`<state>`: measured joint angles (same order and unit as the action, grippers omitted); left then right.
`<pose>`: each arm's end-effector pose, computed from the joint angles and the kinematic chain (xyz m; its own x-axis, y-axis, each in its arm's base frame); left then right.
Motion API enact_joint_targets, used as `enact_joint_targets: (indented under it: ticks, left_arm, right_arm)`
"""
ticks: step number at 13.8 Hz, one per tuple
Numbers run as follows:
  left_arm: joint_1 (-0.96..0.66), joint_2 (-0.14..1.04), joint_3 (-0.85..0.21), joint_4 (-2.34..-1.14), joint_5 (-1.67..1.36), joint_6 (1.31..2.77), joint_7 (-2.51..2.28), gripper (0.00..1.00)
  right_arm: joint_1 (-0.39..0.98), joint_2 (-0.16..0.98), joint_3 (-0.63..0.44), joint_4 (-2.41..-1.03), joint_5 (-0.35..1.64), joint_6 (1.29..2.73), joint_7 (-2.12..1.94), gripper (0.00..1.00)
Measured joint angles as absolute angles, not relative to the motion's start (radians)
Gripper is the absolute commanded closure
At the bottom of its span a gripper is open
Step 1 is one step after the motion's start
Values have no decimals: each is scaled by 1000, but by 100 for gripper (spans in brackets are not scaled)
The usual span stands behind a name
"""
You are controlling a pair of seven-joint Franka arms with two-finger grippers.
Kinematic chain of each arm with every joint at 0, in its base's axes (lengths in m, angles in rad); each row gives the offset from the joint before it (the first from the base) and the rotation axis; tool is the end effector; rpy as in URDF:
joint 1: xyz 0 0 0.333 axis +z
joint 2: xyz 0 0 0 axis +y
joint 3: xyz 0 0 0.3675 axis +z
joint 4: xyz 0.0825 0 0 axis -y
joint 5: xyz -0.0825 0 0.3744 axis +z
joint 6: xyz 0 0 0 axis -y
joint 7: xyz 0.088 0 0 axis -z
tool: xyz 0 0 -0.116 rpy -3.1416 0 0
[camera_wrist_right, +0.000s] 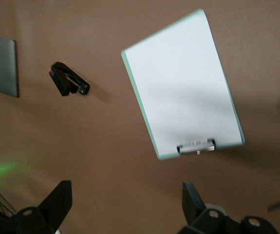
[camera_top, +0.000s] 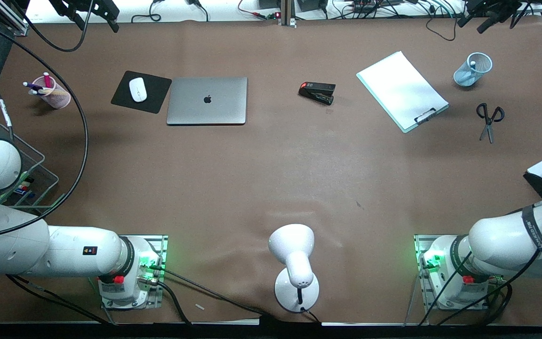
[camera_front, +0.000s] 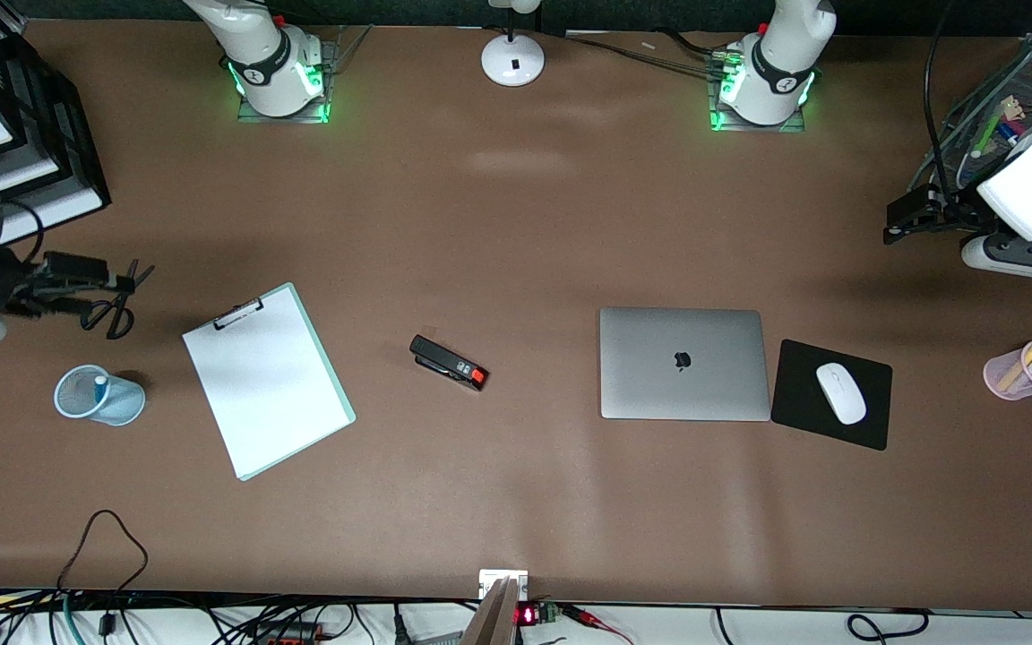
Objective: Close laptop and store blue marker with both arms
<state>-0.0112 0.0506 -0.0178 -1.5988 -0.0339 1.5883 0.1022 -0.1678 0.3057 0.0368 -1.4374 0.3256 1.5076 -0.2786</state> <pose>0.5611 -0.0199 0.6276 0.9898 -0.1302 -0.0572 -0.1279 -0.9909 0.0407 0.6311 -0.0475 0.5492 0.9794 0.1532 -0.1312 0.0938 -0.9218 -0.3762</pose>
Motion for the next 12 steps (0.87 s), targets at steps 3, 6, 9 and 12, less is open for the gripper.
enact_joint_targets:
  ticks: [3,6,9,12]
  left_arm:
    - [-8,49,-9,-1590,-34,1589,102,0]
    - [-8,49,-9,-1589,-34,1589,102,0]
    - [-8,49,-8,-1589,-34,1589,102,0]
    - [-8,49,-7,-1589,-34,1589,102,0]
  right_arm:
    - [-102,237,38,-1444,226,1450,-103,0]
    - [-42,130,39,-1511,128,1451,25,0]
    - [-15,12,39,-1648,68,1544,89,0]
    - [9,-63,40,-1737,25,1599,135,0]
